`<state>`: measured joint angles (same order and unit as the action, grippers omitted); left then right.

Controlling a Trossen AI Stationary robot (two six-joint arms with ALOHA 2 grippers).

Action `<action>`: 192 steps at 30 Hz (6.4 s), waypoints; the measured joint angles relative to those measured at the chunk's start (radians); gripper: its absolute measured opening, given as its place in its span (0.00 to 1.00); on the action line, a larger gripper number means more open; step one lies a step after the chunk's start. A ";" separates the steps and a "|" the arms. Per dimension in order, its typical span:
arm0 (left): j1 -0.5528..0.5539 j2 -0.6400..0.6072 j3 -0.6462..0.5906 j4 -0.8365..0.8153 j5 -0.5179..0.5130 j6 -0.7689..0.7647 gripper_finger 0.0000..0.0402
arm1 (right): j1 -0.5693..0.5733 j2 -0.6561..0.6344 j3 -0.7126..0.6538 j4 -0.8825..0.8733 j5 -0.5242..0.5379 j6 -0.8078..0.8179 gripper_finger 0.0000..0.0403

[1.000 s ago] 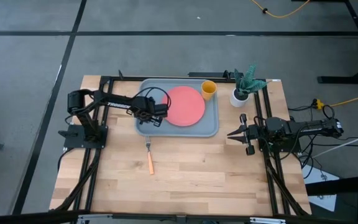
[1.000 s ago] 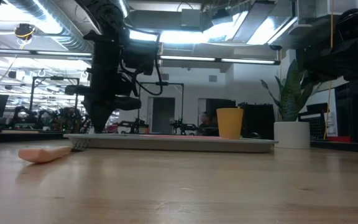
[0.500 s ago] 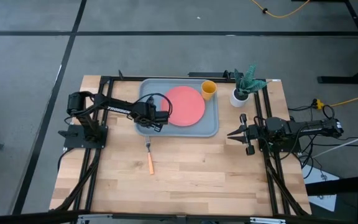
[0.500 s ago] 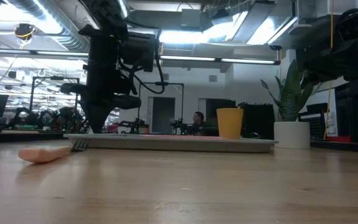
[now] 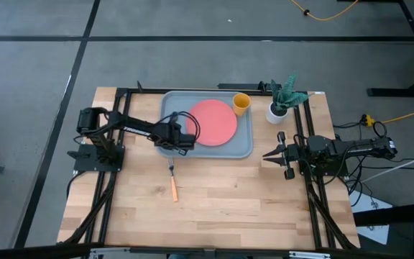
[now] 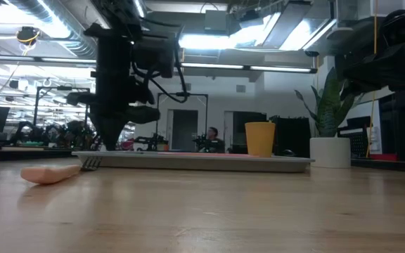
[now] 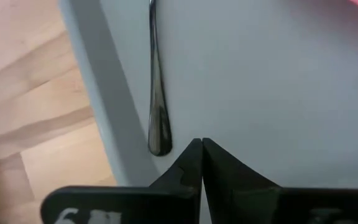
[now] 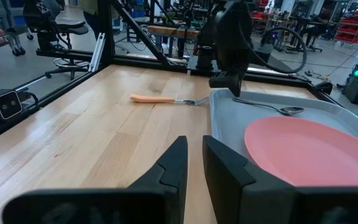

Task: Pick and place plate/cup/fork/spoon on tray
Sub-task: Put the black spoon on the blue tray to the left of the pink plate, then put the orange fork on the blue tray to the left of the black spoon

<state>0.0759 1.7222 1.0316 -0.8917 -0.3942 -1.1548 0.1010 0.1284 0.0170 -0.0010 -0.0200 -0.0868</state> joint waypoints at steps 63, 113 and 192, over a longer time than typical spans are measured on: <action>0.057 0.000 -0.108 0.071 -0.004 0.013 0.02 | 0.000 0.000 0.000 0.000 0.000 0.000 0.14; 0.064 -0.002 -0.126 0.117 -0.009 0.041 0.02 | 0.000 0.000 0.000 0.000 0.000 0.000 0.14; -0.170 -0.074 0.165 -0.018 0.052 -0.267 0.02 | 0.000 0.000 0.000 0.000 0.000 0.000 0.14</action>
<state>-0.0941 1.6482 1.1970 -0.9093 -0.3424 -1.4222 0.1009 0.1287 0.0170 -0.0010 -0.0200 -0.0868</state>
